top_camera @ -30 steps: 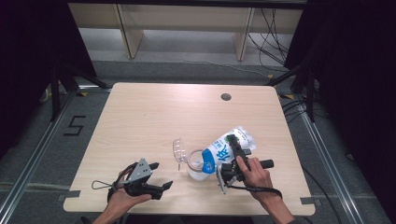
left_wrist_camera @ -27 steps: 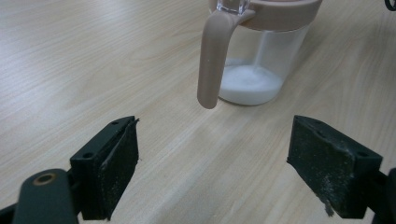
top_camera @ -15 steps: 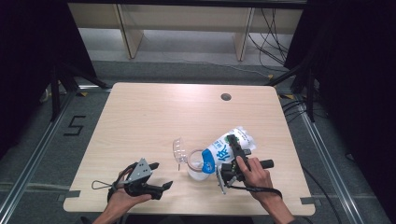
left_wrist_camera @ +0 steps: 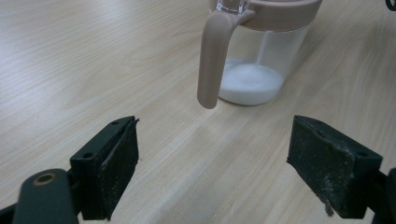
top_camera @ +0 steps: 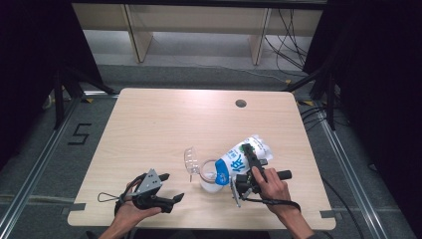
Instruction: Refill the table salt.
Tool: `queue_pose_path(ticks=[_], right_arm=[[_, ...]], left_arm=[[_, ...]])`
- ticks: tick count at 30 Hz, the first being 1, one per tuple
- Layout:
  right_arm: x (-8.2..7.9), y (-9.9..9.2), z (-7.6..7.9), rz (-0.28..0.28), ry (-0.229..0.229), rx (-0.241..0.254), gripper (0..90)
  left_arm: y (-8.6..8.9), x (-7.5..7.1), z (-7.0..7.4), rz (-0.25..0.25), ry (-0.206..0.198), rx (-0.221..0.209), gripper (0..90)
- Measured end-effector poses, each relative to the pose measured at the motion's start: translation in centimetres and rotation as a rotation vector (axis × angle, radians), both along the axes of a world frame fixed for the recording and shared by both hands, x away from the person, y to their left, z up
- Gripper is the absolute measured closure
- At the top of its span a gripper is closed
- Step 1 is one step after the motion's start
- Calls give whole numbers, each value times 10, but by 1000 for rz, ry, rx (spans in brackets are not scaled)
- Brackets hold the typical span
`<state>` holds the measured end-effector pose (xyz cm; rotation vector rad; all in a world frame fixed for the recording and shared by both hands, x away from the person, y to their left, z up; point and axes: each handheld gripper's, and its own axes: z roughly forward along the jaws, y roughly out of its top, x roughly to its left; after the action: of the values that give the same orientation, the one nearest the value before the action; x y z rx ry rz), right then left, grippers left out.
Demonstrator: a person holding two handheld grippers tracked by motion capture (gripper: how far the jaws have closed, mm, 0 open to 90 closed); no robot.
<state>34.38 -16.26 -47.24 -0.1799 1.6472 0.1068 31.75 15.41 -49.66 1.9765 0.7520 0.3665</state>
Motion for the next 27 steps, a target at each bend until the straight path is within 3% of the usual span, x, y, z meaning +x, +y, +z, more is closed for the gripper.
queue_pose_path(ticks=[27], right_arm=[[0, 0, 0, 3, 0, -2, 599]], left_arm=[[0, 0, 0, 0, 0, 0, 159]])
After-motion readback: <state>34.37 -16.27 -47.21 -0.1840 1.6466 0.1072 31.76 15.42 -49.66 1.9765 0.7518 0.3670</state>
